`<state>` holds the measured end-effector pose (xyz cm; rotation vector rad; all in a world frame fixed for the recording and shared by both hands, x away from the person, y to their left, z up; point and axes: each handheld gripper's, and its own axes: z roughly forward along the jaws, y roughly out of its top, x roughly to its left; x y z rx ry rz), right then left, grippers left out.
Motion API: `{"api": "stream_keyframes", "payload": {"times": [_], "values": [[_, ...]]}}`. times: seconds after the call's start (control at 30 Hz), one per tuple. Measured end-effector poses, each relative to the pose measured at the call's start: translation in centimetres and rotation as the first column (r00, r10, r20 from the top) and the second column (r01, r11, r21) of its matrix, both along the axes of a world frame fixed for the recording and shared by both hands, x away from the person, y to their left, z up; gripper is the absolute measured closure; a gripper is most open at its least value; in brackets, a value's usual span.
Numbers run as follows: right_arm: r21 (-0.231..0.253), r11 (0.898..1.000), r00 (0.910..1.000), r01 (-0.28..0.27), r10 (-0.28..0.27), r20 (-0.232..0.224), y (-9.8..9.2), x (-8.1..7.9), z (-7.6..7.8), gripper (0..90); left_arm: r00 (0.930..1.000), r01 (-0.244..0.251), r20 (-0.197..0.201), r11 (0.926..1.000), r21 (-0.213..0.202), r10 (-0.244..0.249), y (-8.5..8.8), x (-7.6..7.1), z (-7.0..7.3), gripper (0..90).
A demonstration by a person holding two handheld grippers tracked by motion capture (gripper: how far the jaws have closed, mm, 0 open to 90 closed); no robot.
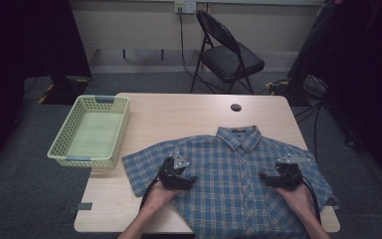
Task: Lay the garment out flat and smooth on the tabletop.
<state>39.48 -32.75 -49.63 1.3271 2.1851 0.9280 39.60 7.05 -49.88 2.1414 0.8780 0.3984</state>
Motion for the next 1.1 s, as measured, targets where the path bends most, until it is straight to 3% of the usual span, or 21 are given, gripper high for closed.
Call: {"api": "stream_keyframes", "payload": {"times": [0.4,0.53,0.83,1.1], "values": [[-0.001,1.0,1.0,0.007,-0.007,-0.005,0.4,3.6,0.0,13.6,0.9986,-0.052,0.001,0.9987,-0.001,0.052,-0.5,3.8,0.0,28.8],[-0.001,1.0,1.0,0.006,-0.006,-0.004,0.4,4.8,-0.1,13.7,0.9948,-0.101,0.011,0.9948,0.004,0.101,-0.7,5.1,0.0,30.0],[-0.002,0.999,0.999,0.044,-0.044,0.001,0.1,7.9,-0.1,13.9,0.9934,-0.115,0.007,0.9934,0.003,0.115,-0.5,8.0,0.0,30.1],[0.0,0.998,0.9978,0.065,-0.065,0.004,-0.3,9.5,-0.1,13.9,0.9903,-0.138,0.007,0.9904,0.003,0.138,-0.6,9.7,0.0,30.2]]}}
